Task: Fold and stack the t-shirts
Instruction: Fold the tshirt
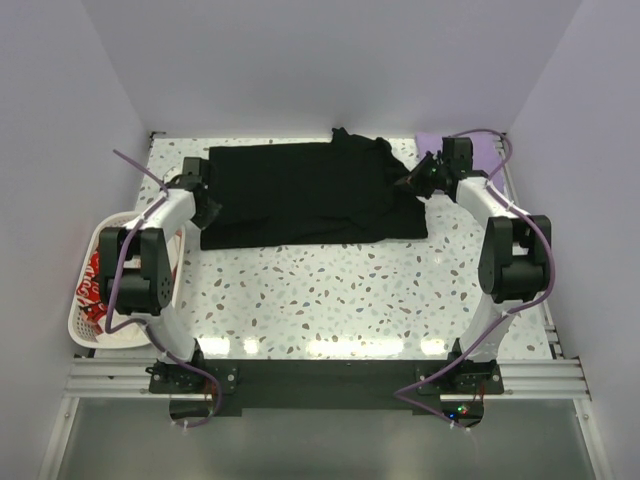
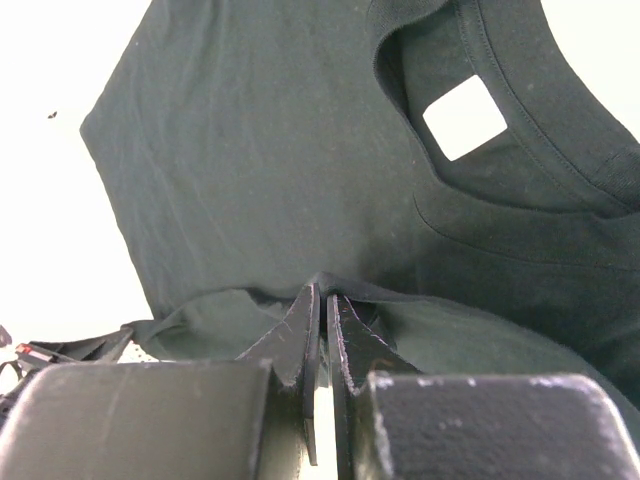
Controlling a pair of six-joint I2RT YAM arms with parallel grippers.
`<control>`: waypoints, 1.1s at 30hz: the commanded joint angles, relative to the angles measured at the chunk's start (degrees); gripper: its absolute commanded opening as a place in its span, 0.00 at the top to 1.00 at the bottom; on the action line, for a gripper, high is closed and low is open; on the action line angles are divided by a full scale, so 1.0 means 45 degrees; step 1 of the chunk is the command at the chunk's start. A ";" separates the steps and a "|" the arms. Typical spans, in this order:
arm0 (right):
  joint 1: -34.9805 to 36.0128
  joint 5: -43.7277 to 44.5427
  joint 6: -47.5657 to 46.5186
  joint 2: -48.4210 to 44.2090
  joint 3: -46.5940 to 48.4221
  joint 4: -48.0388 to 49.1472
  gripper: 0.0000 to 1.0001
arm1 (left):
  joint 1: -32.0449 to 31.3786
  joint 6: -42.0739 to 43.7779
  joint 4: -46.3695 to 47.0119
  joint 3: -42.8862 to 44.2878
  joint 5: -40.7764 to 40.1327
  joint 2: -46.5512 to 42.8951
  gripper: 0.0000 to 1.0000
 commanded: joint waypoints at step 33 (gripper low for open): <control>-0.0454 -0.0134 -0.0005 0.0592 0.0719 0.0597 1.00 | 0.0646 0.0692 0.0191 0.2285 0.0319 0.1580 1.00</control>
